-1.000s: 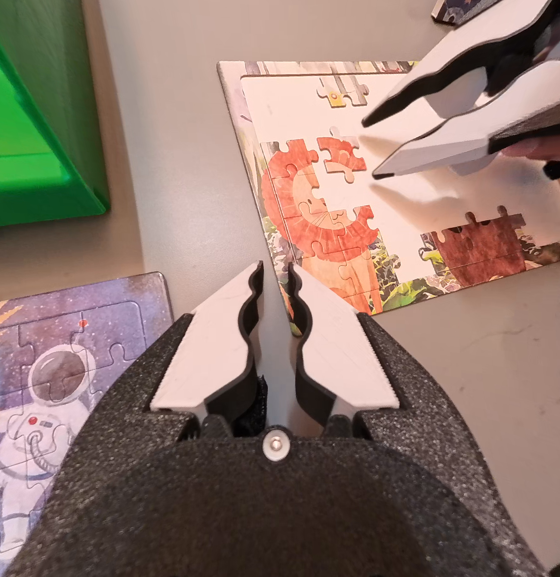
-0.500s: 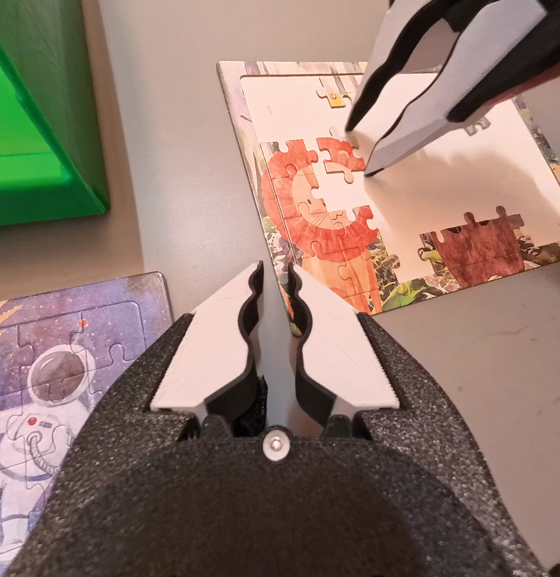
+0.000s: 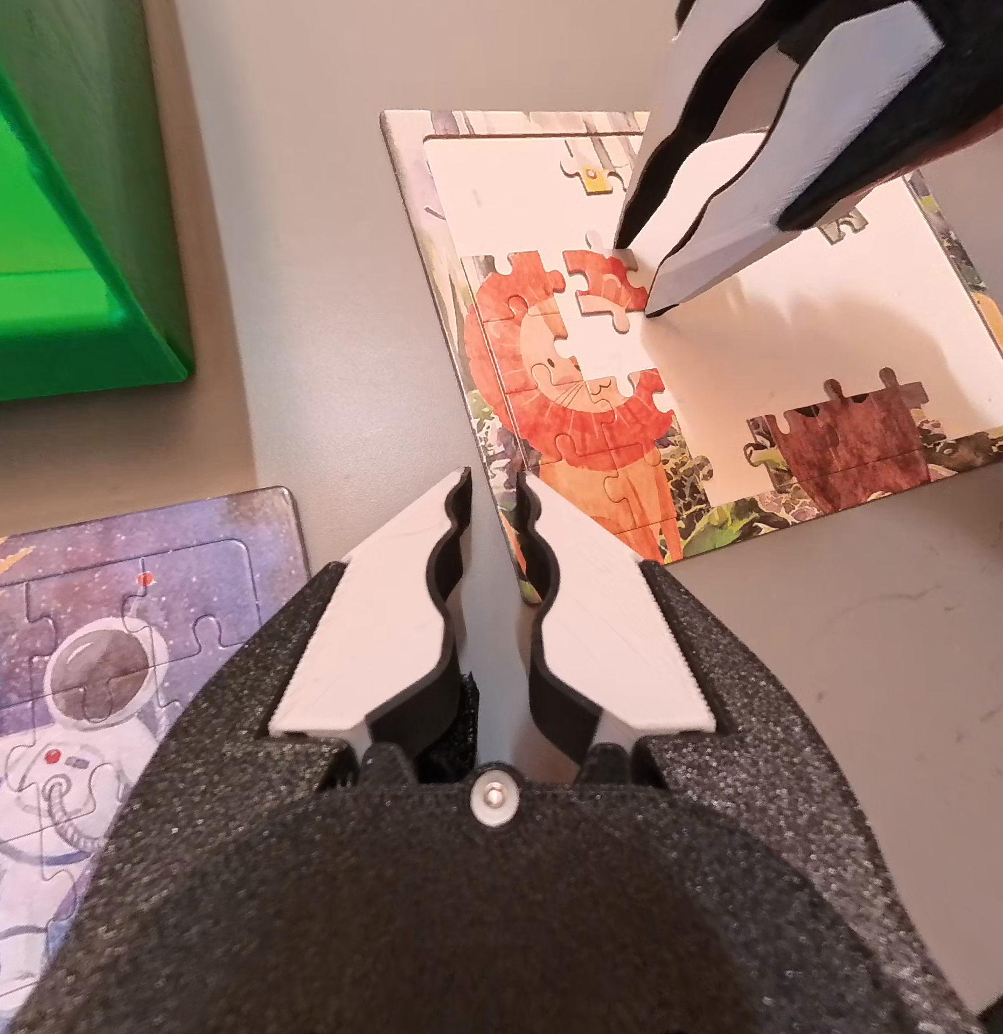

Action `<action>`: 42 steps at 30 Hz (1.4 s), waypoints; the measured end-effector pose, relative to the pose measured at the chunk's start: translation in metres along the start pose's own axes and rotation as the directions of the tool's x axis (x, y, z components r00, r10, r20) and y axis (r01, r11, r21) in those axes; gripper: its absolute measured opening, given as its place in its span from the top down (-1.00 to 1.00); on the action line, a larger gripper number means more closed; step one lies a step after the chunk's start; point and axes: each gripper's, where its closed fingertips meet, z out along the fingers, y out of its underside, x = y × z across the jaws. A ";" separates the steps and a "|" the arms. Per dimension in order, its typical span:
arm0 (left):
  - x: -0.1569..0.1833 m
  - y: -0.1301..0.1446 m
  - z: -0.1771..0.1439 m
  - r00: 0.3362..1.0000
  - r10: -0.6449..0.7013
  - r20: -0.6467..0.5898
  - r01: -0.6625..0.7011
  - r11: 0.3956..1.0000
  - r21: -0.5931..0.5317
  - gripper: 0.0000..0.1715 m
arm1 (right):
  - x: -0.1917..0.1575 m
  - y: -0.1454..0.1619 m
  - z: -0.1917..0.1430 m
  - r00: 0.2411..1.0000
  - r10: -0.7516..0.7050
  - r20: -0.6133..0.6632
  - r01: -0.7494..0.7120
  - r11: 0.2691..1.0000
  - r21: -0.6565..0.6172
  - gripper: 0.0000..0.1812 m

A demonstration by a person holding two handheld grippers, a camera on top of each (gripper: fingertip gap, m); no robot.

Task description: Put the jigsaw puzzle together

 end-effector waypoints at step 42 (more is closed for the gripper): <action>0.000 0.000 0.000 1.000 -0.014 -0.015 0.014 1.000 0.002 0.82 | 0.002 -0.008 0.001 1.000 -0.004 -0.006 0.004 0.997 -0.082 0.63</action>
